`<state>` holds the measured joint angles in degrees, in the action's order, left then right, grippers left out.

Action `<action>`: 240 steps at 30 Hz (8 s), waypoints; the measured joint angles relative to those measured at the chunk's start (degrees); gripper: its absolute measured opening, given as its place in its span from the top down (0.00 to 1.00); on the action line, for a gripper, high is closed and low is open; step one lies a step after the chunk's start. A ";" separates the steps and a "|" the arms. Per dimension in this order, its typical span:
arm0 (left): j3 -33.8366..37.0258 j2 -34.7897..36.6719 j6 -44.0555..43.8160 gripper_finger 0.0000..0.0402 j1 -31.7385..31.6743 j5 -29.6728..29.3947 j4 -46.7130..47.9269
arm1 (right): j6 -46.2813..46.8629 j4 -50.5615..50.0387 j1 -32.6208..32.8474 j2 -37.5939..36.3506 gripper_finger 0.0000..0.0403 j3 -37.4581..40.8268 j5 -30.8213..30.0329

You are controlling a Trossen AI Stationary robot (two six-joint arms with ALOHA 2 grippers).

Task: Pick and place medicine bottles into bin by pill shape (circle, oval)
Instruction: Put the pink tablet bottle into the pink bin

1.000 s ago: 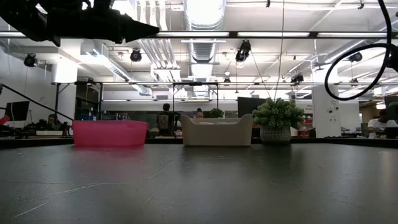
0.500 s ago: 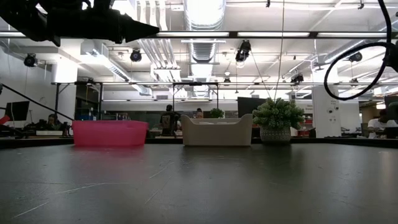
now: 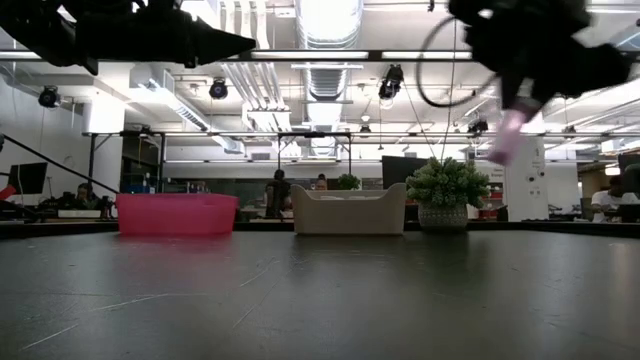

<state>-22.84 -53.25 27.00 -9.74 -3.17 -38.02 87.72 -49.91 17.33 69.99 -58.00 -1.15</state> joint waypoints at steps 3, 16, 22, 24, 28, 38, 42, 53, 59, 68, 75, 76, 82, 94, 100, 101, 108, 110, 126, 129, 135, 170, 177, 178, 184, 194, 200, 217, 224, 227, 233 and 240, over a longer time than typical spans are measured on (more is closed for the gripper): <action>-0.01 0.00 -1.03 0.51 -0.01 0.18 -0.01 | -9.14 -0.20 -5.00 2.22 0.70 -4.07 -0.49; -4.47 -3.57 -5.51 0.52 -0.02 3.37 6.73 | -48.38 -2.64 -19.19 18.37 0.71 -25.84 -0.42; -10.82 -9.60 -5.88 0.52 -0.02 3.58 19.63 | -63.16 -2.57 -23.02 25.33 0.70 -34.99 -0.47; -12.19 -12.07 -6.06 0.52 -0.02 3.56 20.95 | -66.94 -2.69 -23.79 27.36 0.70 -37.54 -0.45; -14.85 -16.66 -8.60 0.52 -1.15 3.51 21.00 | -72.34 -3.53 -24.69 30.67 0.70 -42.25 -0.37; -17.20 -24.45 -10.15 0.52 -4.50 8.48 21.07 | -78.26 -4.17 -25.00 33.84 0.71 -49.04 -0.38; -18.04 -25.69 -10.16 0.52 -4.90 10.13 20.87 | -78.83 -4.10 -25.16 33.84 0.71 -49.70 -0.43; -18.48 -26.23 -10.16 0.67 -4.90 10.20 20.54 | -79.60 -4.17 -25.25 34.06 0.71 -49.61 -0.39; -18.48 -26.17 -10.10 0.82 -4.92 10.22 20.52 | -79.84 -3.84 -25.23 34.06 0.68 -49.61 -0.39; -17.74 -25.31 -9.90 0.79 -4.92 10.29 17.34 | -81.52 -4.44 -25.18 29.21 0.51 -49.59 -0.52; -16.78 -24.16 -10.05 0.78 -4.92 15.08 13.58 | -83.42 -2.98 -22.71 20.58 0.50 -44.50 -3.78; -16.17 -24.04 -10.19 0.78 -4.92 16.78 11.68 | -83.89 -1.79 -22.15 19.23 0.50 -42.70 -4.95; -13.00 -23.74 -13.62 0.77 -4.90 24.11 -1.00 | -87.42 14.22 -19.75 12.07 0.50 -28.13 -6.51; -13.00 -23.71 -14.75 0.77 -4.85 24.76 -3.07 | -95.31 64.73 -19.17 6.84 0.50 2.12 -6.44; -12.98 -23.76 -14.92 0.77 -4.85 24.73 -3.18 | -95.54 82.00 -19.08 7.59 0.50 9.36 -5.95; -12.98 -23.76 -15.05 0.77 -4.85 24.75 -3.37 | -95.11 83.33 -19.06 7.68 0.50 10.17 -5.86; -12.98 -24.22 -15.15 0.77 -4.85 24.71 -3.86 | -95.10 89.97 -18.96 12.58 0.50 10.67 -4.41; -12.98 -24.22 -15.15 0.77 -4.85 24.71 -3.93 | -95.98 91.93 -18.93 14.26 0.50 9.93 -4.39; -12.91 -24.22 -15.15 0.77 -4.90 24.59 -3.51 | -98.24 93.07 -18.96 16.77 0.70 7.26 -4.39; -12.91 -24.22 -15.21 0.77 -4.90 24.60 -3.50 | -98.26 93.04 -18.96 16.77 0.76 7.30 -4.41; -12.95 -24.22 -16.61 0.77 -4.87 24.31 -3.45 | -98.18 92.83 -18.96 16.77 0.79 7.33 -4.42; -13.02 -29.86 -0.43 0.43 -3.43 22.70 -4.43 | -91.77 25.43 -19.50 12.05 0.76 -9.64 -0.52; -16.46 -34.80 7.93 0.43 0.71 23.49 -5.71 | -89.17 23.34 -21.74 12.05 0.76 -9.80 14.55; -17.06 -35.63 8.54 0.43 1.38 23.84 -5.78 | -88.99 23.30 -21.94 12.21 0.76 -9.69 15.83; -21.58 -40.14 9.42 0.43 2.80 26.36 -5.58 | -88.80 22.79 -22.56 12.35 0.76 -9.33 20.97; -27.93 -44.30 11.12 0.43 2.71 32.80 -3.40 | -86.89 21.45 -22.95 12.38 0.76 -9.26 29.54; -32.76 -47.77 10.82 0.43 2.69 36.84 1.45 | -81.93 20.65 -24.63 12.40 0.76 -9.22 34.15; -30.35 -40.24 2.99 0.49 2.62 24.06 8.71 | -87.43 19.25 -23.59 12.27 0.76 -8.96 16.19; -30.09 -38.90 -6.85 0.52 2.60 19.34 13.17 | -90.64 22.44 -20.94 11.87 0.79 -8.94 8.04; -30.00 -39.30 -8.27 0.52 2.60 16.47 13.47 | -90.52 22.75 -20.91 11.87 0.78 -8.94 7.86; -29.91 -39.34 -8.44 0.52 2.58 16.34 13.25 | -90.35 22.77 -20.94 11.87 0.78 -8.94 7.06; -28.80 -39.34 -8.44 0.53 2.58 16.34 12.96 | -90.35 22.80 -20.94 11.87 0.78 -8.94 7.03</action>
<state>-51.64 -92.60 18.57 -7.16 13.17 -25.06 -2.63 -27.11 -3.62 81.87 -66.94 5.88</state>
